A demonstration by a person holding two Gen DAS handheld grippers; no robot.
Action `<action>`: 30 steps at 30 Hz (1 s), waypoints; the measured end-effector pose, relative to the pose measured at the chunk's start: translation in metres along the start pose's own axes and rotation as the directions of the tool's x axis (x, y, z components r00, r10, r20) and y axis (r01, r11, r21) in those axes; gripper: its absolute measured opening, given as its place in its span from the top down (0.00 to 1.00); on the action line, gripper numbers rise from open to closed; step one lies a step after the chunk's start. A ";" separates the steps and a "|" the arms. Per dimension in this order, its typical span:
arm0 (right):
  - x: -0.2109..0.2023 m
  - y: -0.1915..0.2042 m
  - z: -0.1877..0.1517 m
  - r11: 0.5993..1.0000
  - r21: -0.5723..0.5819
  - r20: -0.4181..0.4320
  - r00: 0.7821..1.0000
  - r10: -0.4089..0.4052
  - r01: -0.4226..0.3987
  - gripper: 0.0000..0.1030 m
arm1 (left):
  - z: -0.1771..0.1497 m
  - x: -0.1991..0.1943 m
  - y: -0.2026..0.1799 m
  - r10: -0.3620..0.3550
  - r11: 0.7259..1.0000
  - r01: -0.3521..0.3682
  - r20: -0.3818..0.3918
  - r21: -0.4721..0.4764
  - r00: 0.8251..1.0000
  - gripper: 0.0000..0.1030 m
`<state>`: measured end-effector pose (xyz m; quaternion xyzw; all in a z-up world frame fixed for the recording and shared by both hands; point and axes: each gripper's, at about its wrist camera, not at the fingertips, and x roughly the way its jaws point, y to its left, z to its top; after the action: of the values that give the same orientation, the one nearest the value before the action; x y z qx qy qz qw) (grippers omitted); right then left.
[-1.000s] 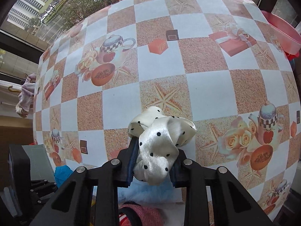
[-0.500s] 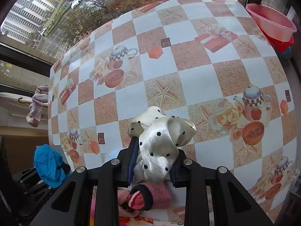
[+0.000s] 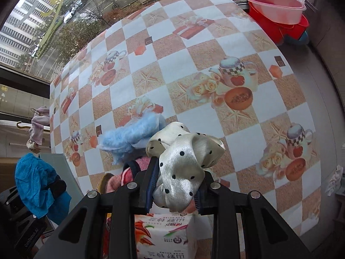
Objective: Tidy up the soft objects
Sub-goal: 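Carry the blue cloth and polka-dot scrunchie in both grippers over the white box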
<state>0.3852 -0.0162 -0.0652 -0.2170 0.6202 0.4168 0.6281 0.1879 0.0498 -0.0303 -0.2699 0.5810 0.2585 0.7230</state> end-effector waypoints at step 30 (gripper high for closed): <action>-0.029 -0.025 -0.199 0.982 0.167 -0.075 0.994 -0.076 0.088 0.70 | -0.156 -0.027 -0.077 -0.154 0.914 0.188 -0.120 0.360 0.981 0.86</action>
<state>0.2894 -0.1944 -0.0711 -0.2022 0.6652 0.3286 0.6392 0.1266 -0.1145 -0.0251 -0.1898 0.6253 0.0680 0.7539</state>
